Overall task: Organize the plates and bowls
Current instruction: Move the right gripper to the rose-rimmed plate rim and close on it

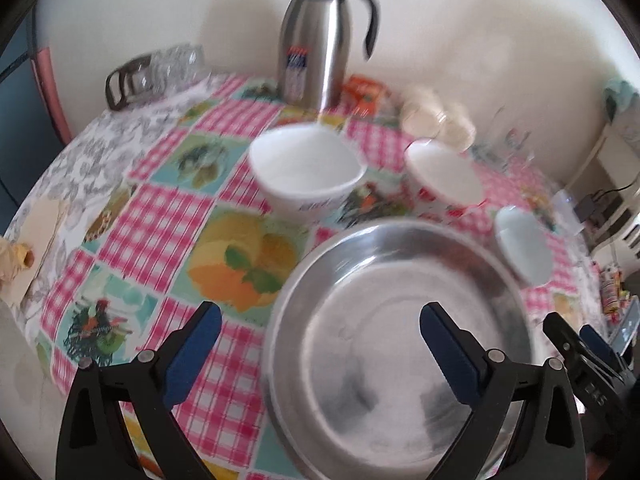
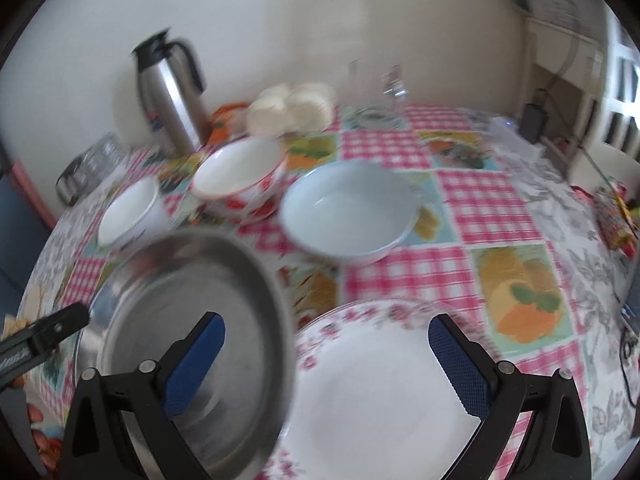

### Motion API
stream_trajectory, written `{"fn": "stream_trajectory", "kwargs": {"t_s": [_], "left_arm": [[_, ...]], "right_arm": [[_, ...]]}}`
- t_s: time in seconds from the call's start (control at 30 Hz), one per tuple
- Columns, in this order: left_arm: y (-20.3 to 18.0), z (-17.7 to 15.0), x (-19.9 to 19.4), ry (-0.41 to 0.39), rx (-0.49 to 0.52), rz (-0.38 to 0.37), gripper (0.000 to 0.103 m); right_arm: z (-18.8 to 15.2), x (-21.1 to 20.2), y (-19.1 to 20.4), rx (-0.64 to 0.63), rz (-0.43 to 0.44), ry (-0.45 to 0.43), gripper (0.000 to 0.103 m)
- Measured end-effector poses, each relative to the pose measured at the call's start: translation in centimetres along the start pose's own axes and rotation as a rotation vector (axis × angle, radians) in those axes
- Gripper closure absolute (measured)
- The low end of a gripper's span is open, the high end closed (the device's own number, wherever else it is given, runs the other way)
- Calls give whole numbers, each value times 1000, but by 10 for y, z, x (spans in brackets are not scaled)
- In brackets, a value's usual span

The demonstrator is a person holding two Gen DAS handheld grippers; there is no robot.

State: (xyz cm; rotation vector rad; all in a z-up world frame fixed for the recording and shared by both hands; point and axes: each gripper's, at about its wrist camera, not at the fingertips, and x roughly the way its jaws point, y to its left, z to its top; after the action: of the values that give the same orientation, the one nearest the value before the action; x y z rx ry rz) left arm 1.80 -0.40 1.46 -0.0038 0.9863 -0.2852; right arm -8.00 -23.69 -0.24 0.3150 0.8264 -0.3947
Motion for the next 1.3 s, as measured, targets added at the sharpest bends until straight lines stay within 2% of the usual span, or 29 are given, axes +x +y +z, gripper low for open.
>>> {"fn": "stream_trajectory", "kwargs": {"t_s": [0.13,0.27,0.37,0.57,0.67,0.73,0.8,1.03,1.2,1.3], "left_arm": [[-15,3,-22,-98,-4,-112,3],[-36,2,-38,-150,8,-218,3],[-62,-1,-51,-174,65,-345,3],[-107,-8,-70,-163,176,-550,3],[-132,-16,-75,-133,230,-593,3],[-147,-22,-71,-90,263,-589,3],[-161,-28,-64,-53,291,-553,3],[-187,-56,-48,-12,371,-313,3],[-192,-72,-33,66,349,-202,3],[-193,-81,-24,129,315,-185,3]], "right_arm": [[4,-11,-23,48,-51,-51,0],[6,-19,-45,81,-116,-63,0],[5,-28,-68,134,-145,-77,0],[-4,-40,-114,272,-152,-82,0],[-10,-45,-132,330,-140,-80,0],[-14,-46,-140,349,-134,-75,0],[-17,-46,-145,358,-136,-67,0],[-24,-41,-156,332,-161,-27,0],[-28,-34,-156,304,-160,7,0],[-30,-27,-155,282,-131,40,0]]}}
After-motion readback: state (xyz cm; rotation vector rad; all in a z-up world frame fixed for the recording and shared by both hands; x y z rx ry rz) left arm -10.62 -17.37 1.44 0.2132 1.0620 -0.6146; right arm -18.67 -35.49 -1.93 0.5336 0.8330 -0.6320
